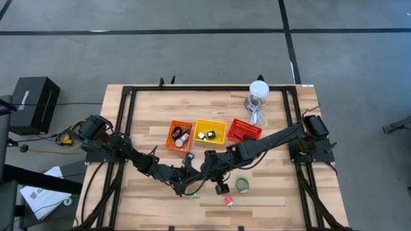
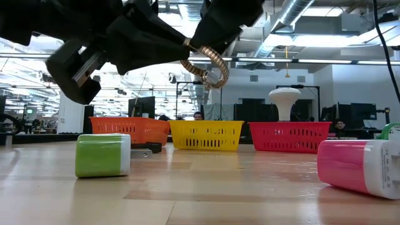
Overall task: Pick & Place Office items
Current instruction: Put the gold wristwatch into the orange bin
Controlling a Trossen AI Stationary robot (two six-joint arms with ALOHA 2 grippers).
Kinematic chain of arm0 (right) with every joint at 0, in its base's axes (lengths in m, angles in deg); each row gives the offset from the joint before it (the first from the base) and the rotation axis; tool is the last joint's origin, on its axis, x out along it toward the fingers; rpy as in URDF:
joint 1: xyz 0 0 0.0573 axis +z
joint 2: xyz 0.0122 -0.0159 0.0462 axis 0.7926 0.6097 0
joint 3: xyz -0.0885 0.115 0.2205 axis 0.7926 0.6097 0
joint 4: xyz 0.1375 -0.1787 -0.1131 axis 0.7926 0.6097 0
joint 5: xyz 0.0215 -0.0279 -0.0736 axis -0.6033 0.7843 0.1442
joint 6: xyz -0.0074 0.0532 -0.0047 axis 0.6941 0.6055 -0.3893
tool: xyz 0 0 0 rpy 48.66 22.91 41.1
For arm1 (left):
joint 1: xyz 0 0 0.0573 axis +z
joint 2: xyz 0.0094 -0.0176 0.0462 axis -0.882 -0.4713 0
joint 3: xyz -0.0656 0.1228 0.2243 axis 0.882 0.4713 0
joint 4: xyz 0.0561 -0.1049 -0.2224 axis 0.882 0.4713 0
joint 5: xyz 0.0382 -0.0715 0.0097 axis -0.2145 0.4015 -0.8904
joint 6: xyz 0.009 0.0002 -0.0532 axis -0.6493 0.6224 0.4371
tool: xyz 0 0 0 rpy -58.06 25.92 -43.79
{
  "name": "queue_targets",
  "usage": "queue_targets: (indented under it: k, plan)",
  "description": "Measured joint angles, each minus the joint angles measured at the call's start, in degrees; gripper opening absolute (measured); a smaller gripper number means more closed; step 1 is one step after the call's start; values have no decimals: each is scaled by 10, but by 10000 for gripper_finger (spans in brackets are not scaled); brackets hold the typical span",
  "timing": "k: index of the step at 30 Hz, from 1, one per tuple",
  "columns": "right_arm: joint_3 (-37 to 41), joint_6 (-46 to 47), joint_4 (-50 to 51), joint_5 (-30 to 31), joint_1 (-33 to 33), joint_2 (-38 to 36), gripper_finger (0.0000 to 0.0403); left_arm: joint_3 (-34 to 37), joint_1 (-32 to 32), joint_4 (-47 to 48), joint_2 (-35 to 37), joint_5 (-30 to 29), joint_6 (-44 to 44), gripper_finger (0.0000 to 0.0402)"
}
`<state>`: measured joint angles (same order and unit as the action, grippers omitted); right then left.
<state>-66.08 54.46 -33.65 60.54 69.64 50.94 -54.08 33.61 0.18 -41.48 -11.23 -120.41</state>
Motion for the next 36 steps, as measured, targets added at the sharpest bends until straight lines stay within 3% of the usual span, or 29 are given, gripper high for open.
queue_targets:
  k: [11, 29, 36]
  plan:
    - [-2, 4, -13, 1, 0, 0, 49, 0, 2, 0, -1, -4, 0, 42]
    - [-2, 26, 8, 4, -1, 0, 51, 1, 2, 0, -1, -19, 6, 40]
    - [-1, 33, 10, 32, -1, 0, 52, 1, 2, 0, -1, -23, 6, 43]
